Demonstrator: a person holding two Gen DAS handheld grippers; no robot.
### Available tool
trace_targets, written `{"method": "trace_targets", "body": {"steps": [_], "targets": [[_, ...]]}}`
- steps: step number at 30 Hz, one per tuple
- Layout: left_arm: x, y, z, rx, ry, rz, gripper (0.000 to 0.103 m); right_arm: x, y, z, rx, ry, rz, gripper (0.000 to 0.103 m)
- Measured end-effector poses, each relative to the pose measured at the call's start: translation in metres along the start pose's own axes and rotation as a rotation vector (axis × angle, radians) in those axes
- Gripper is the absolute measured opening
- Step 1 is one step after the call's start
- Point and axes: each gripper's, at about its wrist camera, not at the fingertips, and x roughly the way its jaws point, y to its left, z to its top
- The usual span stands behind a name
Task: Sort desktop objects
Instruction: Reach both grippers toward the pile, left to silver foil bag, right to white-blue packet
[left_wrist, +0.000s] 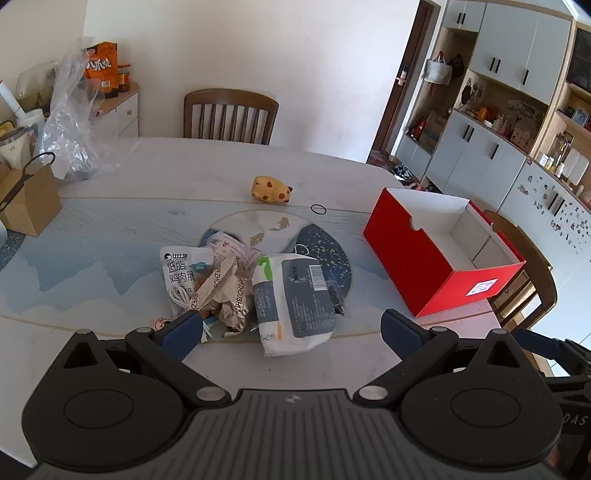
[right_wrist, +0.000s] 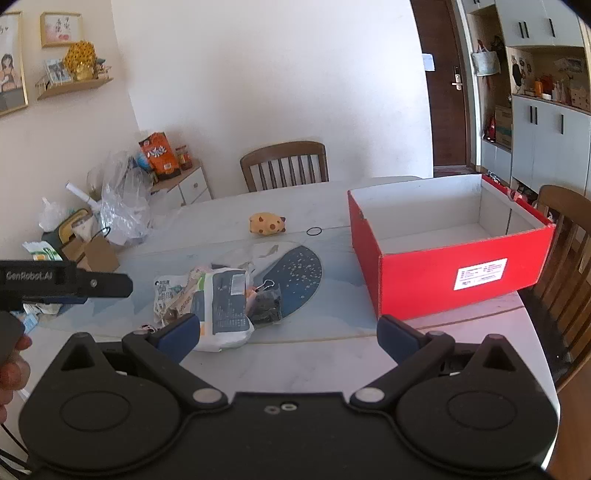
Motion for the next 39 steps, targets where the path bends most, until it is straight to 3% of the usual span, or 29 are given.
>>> {"method": "trace_targets", "body": {"steps": [9, 19, 39], "targets": [[0.026, 0.016, 0.009, 0.103, -0.032, 0.041, 0.103, 0.037, 0.026, 0.006, -0.068, 0.044, 0.030, 0.102], [0.065, 0.052, 0.020, 0.109, 0.007, 0.043, 0.103, 0.083, 0.055, 0.008, -0.116, 0.109, 0.038, 0.102], [0.150, 0.077, 0.025, 0.181, 0.155, -0.082, 0.103, 0.177, 0.099, 0.001, -0.193, 0.237, 0.007, 0.102]]}}
